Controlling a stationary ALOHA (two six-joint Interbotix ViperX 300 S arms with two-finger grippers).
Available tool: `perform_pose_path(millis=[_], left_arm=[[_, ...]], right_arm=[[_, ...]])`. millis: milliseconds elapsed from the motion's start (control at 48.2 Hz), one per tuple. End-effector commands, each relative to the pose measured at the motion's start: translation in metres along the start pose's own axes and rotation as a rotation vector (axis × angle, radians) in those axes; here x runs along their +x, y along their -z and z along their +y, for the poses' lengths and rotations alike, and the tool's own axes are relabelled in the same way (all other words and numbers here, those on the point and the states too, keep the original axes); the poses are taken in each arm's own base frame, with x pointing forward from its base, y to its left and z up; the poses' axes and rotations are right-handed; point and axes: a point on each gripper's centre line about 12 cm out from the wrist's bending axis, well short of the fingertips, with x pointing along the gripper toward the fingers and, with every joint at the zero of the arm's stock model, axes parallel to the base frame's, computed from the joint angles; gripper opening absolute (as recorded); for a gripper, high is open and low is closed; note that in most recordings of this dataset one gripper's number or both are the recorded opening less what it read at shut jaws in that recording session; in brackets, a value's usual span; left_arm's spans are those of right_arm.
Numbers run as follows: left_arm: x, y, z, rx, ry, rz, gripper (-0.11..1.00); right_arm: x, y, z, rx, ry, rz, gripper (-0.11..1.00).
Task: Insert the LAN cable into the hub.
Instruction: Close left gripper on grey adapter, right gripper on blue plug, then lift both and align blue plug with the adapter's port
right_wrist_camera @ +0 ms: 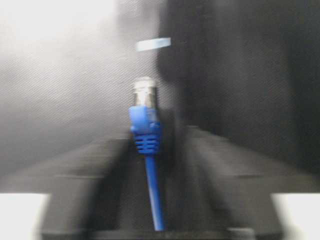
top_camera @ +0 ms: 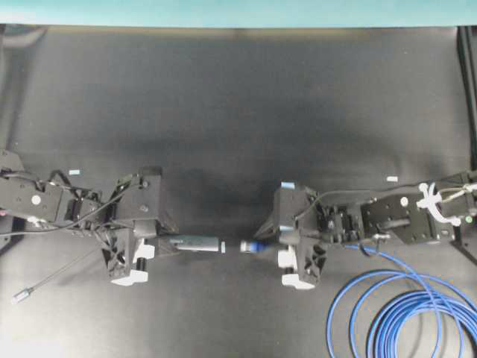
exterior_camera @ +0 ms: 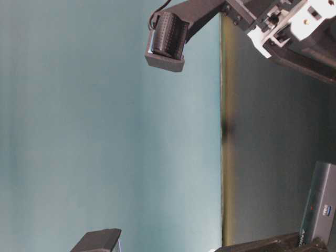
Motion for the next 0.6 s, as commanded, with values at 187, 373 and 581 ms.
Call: perform_pose_path(millis=[187,373,581], left_arm=[[-0.008,-0.025,-0.004,0.04,0.001,-0.028,0.29],[-0.015,-0.039,-0.001,0.096,-0.006,-0.08,0.29],[-0.016,-0.043,-0.002,0.12,-0.004,-0.107,0.29]], right_arm=[[-0.018,-0.019,0.007,0.069,-0.013,-0.056,0.12],[-0.033,-0.051,0.015,0.079,-0.035,-0.122,0.12],[-0.033,-0.065,0.018,0.081,-0.043,-0.153,0.12]])
